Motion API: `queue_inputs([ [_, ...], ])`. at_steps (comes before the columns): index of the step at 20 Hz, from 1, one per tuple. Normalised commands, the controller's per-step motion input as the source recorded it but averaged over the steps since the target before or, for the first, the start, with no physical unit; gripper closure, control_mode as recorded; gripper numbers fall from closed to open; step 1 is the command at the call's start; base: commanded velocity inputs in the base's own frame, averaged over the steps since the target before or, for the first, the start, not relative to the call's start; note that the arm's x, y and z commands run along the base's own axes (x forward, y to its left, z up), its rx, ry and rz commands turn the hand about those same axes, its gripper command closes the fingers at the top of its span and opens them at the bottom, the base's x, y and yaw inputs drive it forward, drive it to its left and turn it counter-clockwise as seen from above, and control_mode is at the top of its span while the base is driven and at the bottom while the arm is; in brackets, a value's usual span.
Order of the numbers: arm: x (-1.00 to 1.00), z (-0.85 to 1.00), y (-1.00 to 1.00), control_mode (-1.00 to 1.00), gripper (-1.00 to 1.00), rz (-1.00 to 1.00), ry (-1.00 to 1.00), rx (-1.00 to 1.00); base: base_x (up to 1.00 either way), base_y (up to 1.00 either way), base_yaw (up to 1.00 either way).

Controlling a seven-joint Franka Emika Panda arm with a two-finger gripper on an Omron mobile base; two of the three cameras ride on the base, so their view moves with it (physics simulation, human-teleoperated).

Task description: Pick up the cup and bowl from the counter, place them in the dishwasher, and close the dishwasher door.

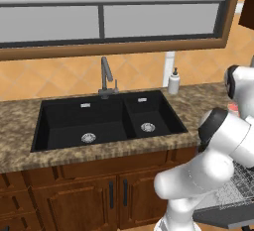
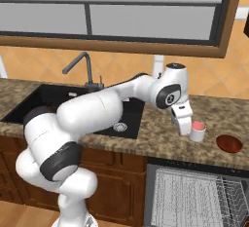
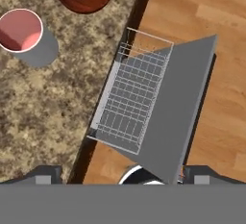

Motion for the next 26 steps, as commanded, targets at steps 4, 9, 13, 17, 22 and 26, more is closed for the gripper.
queue_inputs([
  [4, 0.36, -0.18, -0.54, -1.0, -1.0, -0.06, 0.0, 0.22, 0.0, 0.0, 0.0],
  [9, 0.33, -0.29, -0.49, -1.0, -1.0, 0.0, 0.0, 0.19, 0.0, 0.0, 0.0],
  [13, 0.42, -0.31, -0.46, -1.0, -1.0, 0.0, -0.05, 0.13, 0.0, 0.0, 0.0],
  [17, 0.53, -0.09, -0.45, -1.0, -1.0, 0.0, -0.02, 0.11, 0.0, 0.0, 0.0],
  [22, 0.33, 0.0, -0.17, -1.0, -1.0, 0.0, 0.0, 0.05, 0.0, 0.0, 0.0],
  [26, 0.37, -0.21, 0.06, -1.0, -1.0, 0.0, 0.0, 0.0, 0.0, 0.0, 0.0],
])
